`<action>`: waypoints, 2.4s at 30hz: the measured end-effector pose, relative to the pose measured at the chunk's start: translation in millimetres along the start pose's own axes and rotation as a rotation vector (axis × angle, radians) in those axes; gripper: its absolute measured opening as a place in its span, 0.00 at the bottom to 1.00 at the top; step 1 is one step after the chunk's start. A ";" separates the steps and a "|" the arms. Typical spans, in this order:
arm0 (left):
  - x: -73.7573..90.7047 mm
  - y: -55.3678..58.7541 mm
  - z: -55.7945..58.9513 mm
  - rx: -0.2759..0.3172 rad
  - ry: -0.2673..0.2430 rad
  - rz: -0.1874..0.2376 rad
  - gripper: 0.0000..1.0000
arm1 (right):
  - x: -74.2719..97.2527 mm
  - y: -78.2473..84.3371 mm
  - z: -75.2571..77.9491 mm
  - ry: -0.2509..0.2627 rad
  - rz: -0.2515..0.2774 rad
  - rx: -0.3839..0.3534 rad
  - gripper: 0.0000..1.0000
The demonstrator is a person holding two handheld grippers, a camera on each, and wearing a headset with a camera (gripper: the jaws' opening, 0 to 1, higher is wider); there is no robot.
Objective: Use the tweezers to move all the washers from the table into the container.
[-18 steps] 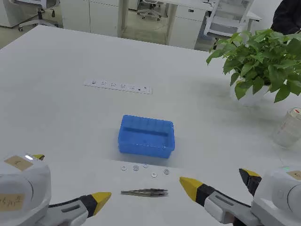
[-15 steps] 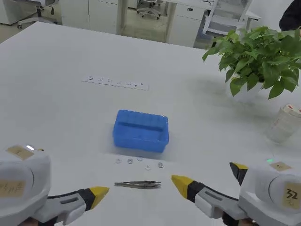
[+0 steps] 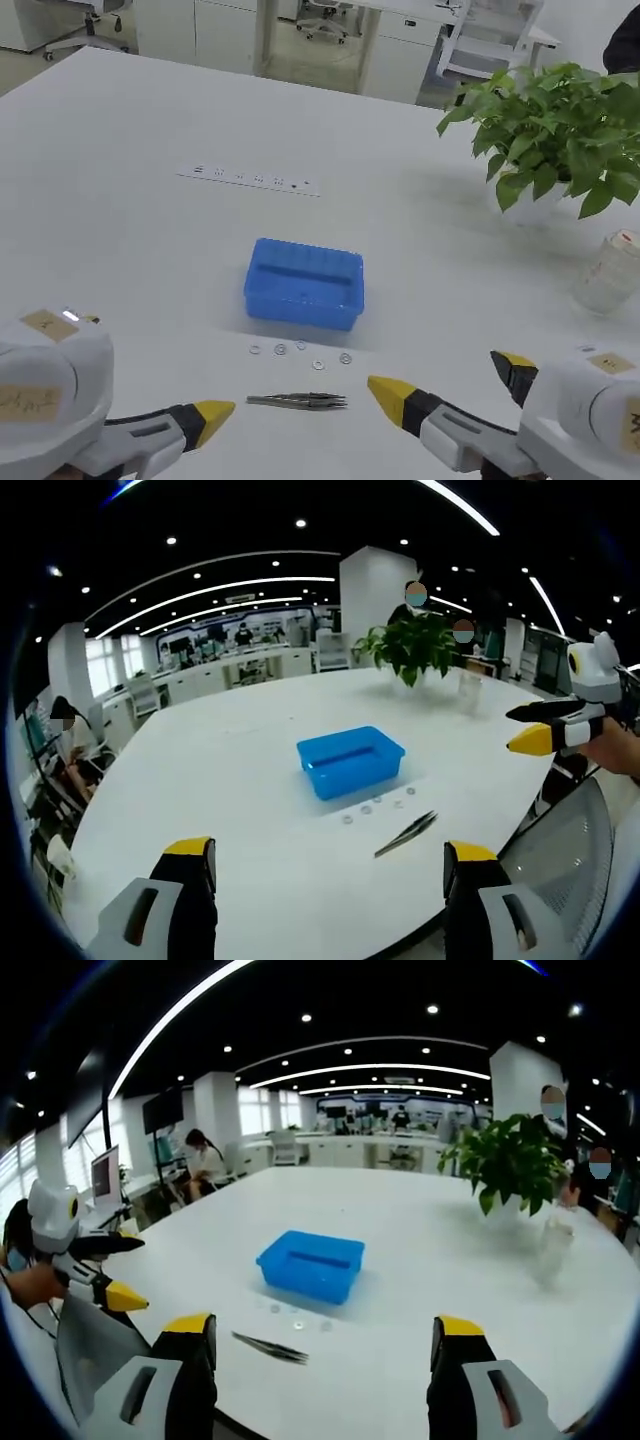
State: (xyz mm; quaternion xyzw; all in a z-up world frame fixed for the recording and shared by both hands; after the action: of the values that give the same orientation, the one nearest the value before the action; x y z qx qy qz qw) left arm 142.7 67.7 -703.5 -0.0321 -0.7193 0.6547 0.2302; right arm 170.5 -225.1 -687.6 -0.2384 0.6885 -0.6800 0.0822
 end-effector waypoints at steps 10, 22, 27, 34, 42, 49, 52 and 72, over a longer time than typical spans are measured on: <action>-1.3 -0.8 2.2 -0.013 0.027 0.003 0.97 | -1.3 -0.9 0.9 0.031 0.006 -0.023 0.88; -0.1 0.3 2.0 0.008 0.038 -0.002 0.96 | 1.9 3.1 1.7 0.037 -0.020 0.004 0.87; -0.6 -0.1 -0.3 -0.007 0.042 -0.004 0.96 | 3.3 1.8 2.1 0.053 -0.010 -0.001 0.87; -0.4 3.4 -3.6 0.002 0.040 -0.004 0.96 | 0.9 6.6 4.0 0.068 -0.027 -0.005 0.86; -3.6 3.8 -4.5 -0.009 0.035 0.002 0.91 | -4.6 5.7 4.1 0.054 -0.038 -0.016 0.86; -15.2 8.9 3.2 -0.008 0.146 -0.026 0.76 | -7.8 10.4 3.7 0.042 -0.057 -0.019 0.85; -21.3 12.6 7.5 -0.030 0.223 -0.064 0.67 | -8.1 12.3 5.8 0.047 -0.061 -0.031 0.84; -78.9 40.2 31.0 -0.148 0.523 -0.180 0.20 | -11.8 26.1 6.6 0.005 -0.149 -0.046 0.69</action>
State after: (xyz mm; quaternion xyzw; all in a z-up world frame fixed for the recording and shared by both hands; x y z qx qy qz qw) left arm 191.3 17.2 -765.8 -0.1528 -0.6814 0.5467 0.4620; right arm 178.0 -226.8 -715.9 -0.2890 0.6845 -0.6689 0.0242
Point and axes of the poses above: the centre of the closed fingertips' face, and the gripper's own axes: x roughly backward along the fingers, z roughly to its right, y roughly out of its underside, the point moved 8 cm from there along x, roughly backward along the fingers, and after that the axes turned 14 degrees about z, right-handed, at the moved point
